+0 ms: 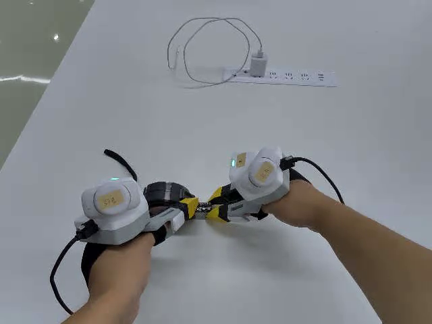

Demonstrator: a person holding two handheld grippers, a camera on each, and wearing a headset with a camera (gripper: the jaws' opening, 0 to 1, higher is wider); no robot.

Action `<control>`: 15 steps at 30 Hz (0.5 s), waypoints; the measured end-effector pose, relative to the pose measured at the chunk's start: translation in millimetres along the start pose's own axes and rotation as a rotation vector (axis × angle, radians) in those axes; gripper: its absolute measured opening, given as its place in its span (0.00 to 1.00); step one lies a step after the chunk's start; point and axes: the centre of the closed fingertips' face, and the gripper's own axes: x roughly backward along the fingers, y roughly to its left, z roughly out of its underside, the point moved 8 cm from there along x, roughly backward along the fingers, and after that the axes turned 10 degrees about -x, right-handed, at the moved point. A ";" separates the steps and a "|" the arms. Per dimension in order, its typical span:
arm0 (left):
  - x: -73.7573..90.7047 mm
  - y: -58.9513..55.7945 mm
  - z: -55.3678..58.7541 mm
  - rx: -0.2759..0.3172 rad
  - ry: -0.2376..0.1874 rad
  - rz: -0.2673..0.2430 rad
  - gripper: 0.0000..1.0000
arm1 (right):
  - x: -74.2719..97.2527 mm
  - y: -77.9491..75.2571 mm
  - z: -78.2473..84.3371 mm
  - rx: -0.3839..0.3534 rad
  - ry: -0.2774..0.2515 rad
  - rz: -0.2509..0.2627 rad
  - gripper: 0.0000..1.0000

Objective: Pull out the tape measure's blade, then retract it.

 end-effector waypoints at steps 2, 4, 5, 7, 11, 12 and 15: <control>0.2 -0.2 0.1 0.000 -0.002 0.000 0.58 | -1.3 0.2 -1.0 0.001 -0.001 0.000 0.09; 0.3 -0.5 0.1 -0.001 -0.002 0.000 0.58 | -2.5 0.5 -1.5 0.001 -0.004 -0.002 0.09; 0.3 -0.4 0.0 0.000 -0.002 0.001 0.58 | -3.0 0.6 -1.9 0.001 -0.005 -0.002 0.09; 0.2 -0.4 0.0 0.001 -0.002 0.000 0.58 | -3.8 0.9 -3.0 -0.001 -0.007 -0.003 0.09; 0.6 -0.6 0.0 0.002 -0.005 0.000 0.58 | -5.6 1.6 -4.8 0.002 -0.008 -0.004 0.09; 0.6 -0.7 0.0 0.001 -0.005 0.000 0.58 | -5.9 1.8 -4.9 0.003 -0.009 -0.005 0.09; 0.8 -0.9 -0.1 0.001 -0.006 0.000 0.58 | -6.7 1.7 -5.2 0.006 -0.014 -0.007 0.10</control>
